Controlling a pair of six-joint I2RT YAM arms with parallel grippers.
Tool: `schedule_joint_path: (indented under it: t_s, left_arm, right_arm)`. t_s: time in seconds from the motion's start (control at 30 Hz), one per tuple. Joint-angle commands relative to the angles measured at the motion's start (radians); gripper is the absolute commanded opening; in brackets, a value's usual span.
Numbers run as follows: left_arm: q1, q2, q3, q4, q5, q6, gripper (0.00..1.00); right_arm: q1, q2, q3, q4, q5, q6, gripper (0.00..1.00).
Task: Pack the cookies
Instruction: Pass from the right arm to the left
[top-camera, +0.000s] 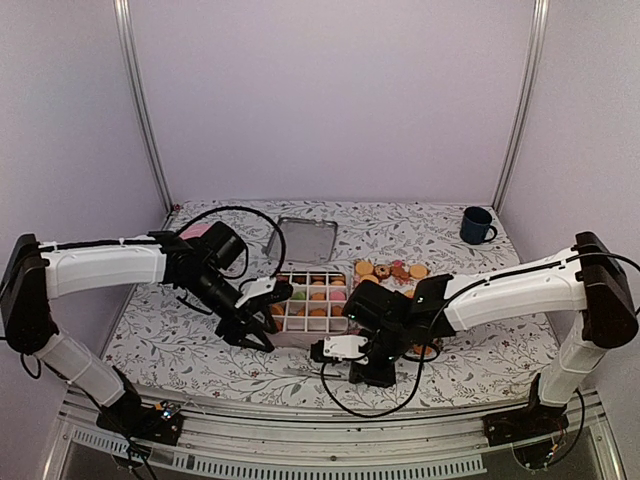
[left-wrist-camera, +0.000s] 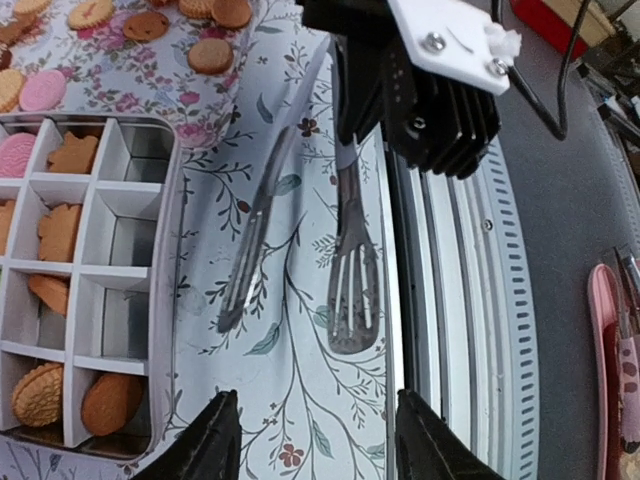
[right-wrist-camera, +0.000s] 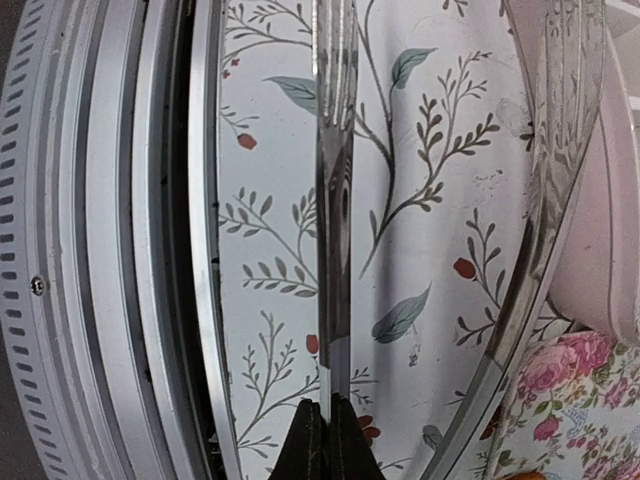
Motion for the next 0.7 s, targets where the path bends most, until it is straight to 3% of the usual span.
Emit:
schedule_joint_path:
  t_s: [0.0,0.4,0.67]
  left_arm:
    - [-0.053,0.061,0.013,0.034,-0.015,0.028,0.52]
    - [-0.135,0.054,-0.056,0.097,-0.106,0.11,0.4]
    - [-0.192,0.033,-0.129,0.182,-0.222,0.126,0.39]
  right_arm:
    - [-0.023,0.055,0.062,0.03,-0.019,-0.064,0.0]
    - [-0.048,0.103,0.079,0.061,-0.083,-0.078,0.0]
    - [-0.061,0.134,0.102,0.061,-0.118,-0.079,0.0]
